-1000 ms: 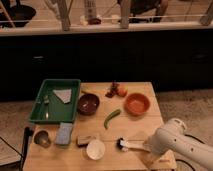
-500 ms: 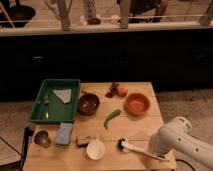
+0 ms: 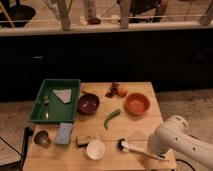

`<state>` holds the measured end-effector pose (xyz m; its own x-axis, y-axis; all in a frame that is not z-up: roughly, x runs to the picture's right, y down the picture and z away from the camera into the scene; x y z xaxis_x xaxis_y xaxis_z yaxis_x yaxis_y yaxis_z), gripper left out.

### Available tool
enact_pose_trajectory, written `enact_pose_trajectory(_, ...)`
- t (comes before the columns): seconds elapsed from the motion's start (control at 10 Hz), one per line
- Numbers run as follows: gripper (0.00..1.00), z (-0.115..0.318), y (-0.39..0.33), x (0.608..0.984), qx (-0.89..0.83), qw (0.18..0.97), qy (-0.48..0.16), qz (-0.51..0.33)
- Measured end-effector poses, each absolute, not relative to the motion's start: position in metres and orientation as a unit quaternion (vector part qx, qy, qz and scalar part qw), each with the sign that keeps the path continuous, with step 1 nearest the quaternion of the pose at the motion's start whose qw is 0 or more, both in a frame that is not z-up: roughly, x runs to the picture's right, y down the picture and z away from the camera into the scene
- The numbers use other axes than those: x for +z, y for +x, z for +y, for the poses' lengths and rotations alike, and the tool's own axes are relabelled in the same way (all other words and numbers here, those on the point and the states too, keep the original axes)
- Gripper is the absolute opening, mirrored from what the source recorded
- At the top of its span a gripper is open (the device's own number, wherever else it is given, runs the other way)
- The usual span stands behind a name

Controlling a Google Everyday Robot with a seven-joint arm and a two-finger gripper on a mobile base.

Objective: Wipe purple bowl with brush

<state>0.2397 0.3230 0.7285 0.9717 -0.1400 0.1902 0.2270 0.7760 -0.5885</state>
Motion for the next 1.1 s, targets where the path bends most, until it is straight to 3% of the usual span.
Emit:
enact_pose_trajectory(0.7, 0.78, 0.308, 0.236, 0.720, -0.088, 0.940, -0.318, -0.084)
enact_pose_trajectory(1.1, 0.80, 0.313, 0.229, 0.723, -0.094, 0.935, -0.330, -0.086)
